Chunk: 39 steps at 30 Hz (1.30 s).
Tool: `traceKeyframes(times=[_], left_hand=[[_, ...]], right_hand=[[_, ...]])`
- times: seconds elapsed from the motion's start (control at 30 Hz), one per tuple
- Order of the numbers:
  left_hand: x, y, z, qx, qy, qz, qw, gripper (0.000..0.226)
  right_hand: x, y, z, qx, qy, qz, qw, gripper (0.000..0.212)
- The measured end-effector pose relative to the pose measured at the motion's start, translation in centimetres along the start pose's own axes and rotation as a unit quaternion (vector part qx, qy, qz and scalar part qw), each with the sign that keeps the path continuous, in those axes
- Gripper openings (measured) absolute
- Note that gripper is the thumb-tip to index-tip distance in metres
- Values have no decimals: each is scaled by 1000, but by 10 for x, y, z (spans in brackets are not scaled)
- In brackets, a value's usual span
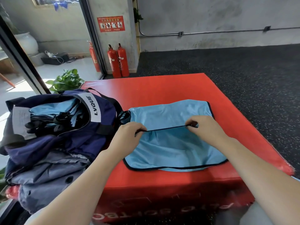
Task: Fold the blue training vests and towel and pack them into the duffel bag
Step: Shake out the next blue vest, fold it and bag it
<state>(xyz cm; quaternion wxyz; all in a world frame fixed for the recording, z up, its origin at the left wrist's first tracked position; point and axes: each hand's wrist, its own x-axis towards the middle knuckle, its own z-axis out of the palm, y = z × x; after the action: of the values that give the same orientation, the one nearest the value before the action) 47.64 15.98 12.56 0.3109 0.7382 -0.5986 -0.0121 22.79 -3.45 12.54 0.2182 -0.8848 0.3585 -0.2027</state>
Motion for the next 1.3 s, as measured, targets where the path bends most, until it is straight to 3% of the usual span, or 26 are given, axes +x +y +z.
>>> traceKeyframes(times=[0.2, 0.37, 0.5, 0.6, 0.7, 0.87, 0.97, 1.03, 1.17, 1.3], left_hand=[[-13, -10, -12, 16, 16, -7, 1000, 19], [-21, -11, -23, -64, 55, -68, 994, 24], [-31, -13, -30, -31, 61, -30, 997, 35], [-42, -18, -29, 2, 41, 22, 999, 43], [-54, -22, -25, 51, -11, 45, 998, 44], [-74, -18, -22, 64, -50, 37, 996, 41], [-88, -14, -15, 50, -72, 40, 995, 30], [-96, -9, -12, 48, -77, 39, 995, 17], [-104, 0, -4, 81, -108, 33, 990, 42], [-105, 5, 4, 113, -86, 26, 990, 47]], right_hand=[[-21, 29, -27, -14, 19, 31, 999, 22], [-39, 42, -38, 6, 37, 15, 999, 29], [-53, 47, -44, 5, 46, 2, 999, 36], [-62, 51, -45, -65, 19, -53, 996, 52], [-70, 56, -41, -133, -37, -88, 987, 43], [-90, 57, -40, -131, -100, -83, 983, 38], [-106, 58, -41, -118, -99, -91, 984, 20], [-115, 59, -44, -118, -114, -80, 983, 23], [-126, 57, -44, -137, -143, -74, 977, 31], [-129, 56, -41, -159, -128, -106, 973, 21]])
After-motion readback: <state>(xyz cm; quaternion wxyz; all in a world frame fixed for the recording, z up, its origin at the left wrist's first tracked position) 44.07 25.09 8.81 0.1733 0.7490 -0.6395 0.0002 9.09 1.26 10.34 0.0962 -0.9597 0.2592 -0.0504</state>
